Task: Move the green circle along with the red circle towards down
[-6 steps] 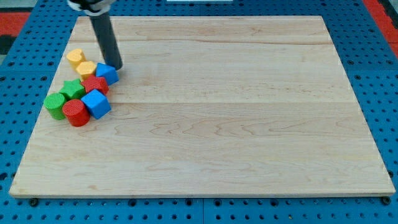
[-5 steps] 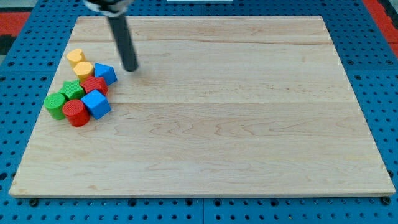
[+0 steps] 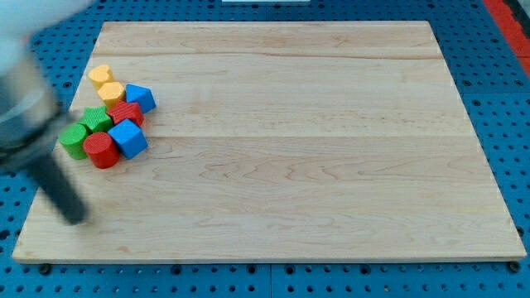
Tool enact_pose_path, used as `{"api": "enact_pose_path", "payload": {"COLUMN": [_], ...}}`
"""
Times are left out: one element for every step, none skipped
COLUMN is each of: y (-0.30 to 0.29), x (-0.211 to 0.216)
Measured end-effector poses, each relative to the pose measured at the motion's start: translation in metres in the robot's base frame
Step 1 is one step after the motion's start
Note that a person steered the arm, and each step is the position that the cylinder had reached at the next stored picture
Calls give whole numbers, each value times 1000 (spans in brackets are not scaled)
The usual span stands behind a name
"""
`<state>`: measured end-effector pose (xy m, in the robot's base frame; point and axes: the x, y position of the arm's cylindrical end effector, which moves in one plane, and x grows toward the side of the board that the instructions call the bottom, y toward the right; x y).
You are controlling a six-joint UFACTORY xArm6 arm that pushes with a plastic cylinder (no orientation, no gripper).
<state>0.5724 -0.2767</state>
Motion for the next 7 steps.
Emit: {"api": "enact_pose_path", "payload": {"y": [-27, -20, -28, -24, -24, -24, -13], "x": [-8, -61, -77, -102, -103, -103, -109]}}
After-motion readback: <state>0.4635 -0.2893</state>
